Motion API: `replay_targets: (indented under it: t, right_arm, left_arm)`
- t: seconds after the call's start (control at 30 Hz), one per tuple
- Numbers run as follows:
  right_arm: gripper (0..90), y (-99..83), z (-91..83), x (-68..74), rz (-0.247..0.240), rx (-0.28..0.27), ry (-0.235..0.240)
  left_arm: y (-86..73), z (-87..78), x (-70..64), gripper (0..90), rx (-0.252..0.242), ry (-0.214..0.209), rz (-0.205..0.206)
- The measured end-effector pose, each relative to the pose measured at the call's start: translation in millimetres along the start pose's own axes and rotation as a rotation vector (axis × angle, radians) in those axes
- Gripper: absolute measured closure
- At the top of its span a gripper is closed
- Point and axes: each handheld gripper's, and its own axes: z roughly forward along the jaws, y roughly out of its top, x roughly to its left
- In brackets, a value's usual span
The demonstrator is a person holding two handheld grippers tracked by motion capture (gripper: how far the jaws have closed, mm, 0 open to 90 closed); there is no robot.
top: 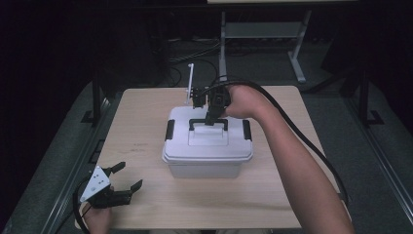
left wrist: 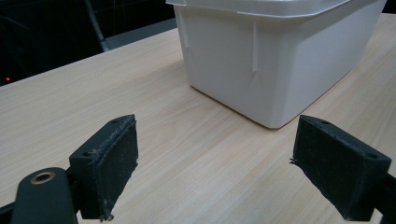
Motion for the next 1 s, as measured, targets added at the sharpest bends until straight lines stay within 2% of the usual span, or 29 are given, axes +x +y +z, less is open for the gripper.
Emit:
replay_targets:
  t: [0.27, 0.63, 1.0]
  right_arm:
    - [84.2, 8.7, 5.8, -2.0, -0.004, 0.006, 0.013]
    - [84.2, 12.2, 17.5, -10.5, 0.001, 0.015, 0.032]
    - [84.1, 14.8, 24.6, -12.2, 0.011, 0.024, 0.049]
  left_arm:
    - [-0.3, -0.8, 0.5, 13.5, -0.004, 0.001, -0.003]
    - [-0.8, -0.1, 2.6, 13.5, -0.005, 0.001, -0.006]
    - [-0.6, 0.3, 3.2, 13.5, -0.007, 0.003, -0.009]
